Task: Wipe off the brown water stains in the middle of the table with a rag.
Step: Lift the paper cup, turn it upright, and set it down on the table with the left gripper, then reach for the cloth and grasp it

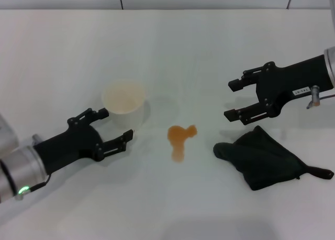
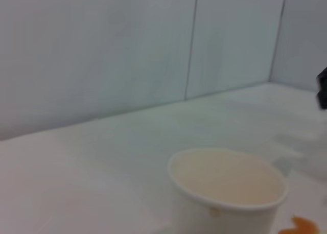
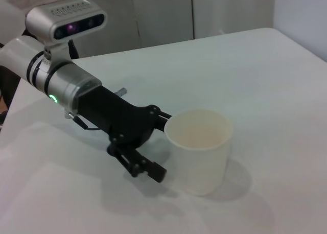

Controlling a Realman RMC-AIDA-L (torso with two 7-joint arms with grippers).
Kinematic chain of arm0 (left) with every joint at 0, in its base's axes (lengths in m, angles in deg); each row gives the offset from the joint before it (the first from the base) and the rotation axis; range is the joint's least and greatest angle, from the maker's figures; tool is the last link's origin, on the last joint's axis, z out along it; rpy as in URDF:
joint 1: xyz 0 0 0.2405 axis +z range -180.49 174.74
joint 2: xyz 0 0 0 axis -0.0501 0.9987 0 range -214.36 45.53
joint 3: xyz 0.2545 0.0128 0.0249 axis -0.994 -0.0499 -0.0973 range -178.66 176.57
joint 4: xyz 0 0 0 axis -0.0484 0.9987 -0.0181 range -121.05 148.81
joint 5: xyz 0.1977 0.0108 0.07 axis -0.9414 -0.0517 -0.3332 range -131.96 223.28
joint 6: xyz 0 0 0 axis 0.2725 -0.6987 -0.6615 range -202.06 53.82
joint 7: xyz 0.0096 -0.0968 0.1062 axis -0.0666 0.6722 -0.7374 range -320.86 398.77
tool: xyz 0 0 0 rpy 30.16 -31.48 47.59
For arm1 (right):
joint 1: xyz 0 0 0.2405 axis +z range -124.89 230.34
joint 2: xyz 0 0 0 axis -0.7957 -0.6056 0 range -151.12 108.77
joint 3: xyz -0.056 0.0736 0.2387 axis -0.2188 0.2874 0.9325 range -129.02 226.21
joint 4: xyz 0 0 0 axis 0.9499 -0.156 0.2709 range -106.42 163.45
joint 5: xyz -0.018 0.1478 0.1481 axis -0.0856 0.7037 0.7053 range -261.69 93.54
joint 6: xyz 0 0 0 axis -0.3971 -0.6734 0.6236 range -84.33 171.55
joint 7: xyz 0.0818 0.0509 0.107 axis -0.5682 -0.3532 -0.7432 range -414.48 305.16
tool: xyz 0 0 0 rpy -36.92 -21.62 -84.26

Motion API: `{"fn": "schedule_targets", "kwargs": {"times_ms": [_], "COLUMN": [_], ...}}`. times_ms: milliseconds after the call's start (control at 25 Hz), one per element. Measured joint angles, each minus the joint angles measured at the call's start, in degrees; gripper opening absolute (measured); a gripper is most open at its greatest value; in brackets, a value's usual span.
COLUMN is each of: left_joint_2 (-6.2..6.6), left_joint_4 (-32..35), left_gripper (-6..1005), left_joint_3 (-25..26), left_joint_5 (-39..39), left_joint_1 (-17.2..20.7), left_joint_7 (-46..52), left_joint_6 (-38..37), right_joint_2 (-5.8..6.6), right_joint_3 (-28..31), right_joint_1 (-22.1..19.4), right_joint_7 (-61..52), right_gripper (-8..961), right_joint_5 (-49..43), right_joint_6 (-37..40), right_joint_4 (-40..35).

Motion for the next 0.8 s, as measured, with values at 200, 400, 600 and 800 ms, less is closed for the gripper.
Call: {"fn": "schedule_targets", "kwargs": {"times_ms": [200, 400, 600, 800], "left_joint_2": [0.6, 0.68, 1.14, 1.59], "left_joint_4": [6.8, 21.6, 35.4, 43.2], "left_gripper": [890, 890, 890, 890], "left_joint_3": [-0.3, -0.1, 0.0, 0.0], "left_joint_5": [-2.8, -10.7, -18.0, -24.3], "left_joint_1": [5.0, 10.6, 13.4, 11.0], "left_joint_7": [5.4, 16.5, 26.4, 32.3], "left_joint_6": [-6.8, -13.2, -21.8, -28.4], "right_joint_2": [0.27, 0.3, 0.33, 0.27], "right_joint_3": [0.2, 0.0, -2.7, -8.9], "right_joint_1": [-0.8, -4.1, -6.7, -8.0], "right_joint_7": [-1.1, -3.7, -10.7, -17.5], "right_gripper": [706, 702, 698, 694], "right_joint_5": [0.0, -0.5, -2.3, -6.2], "right_joint_6": [1.2, 2.8, 4.0, 4.9], "right_joint_4": [-0.8, -5.8, -12.5, -16.8]}}
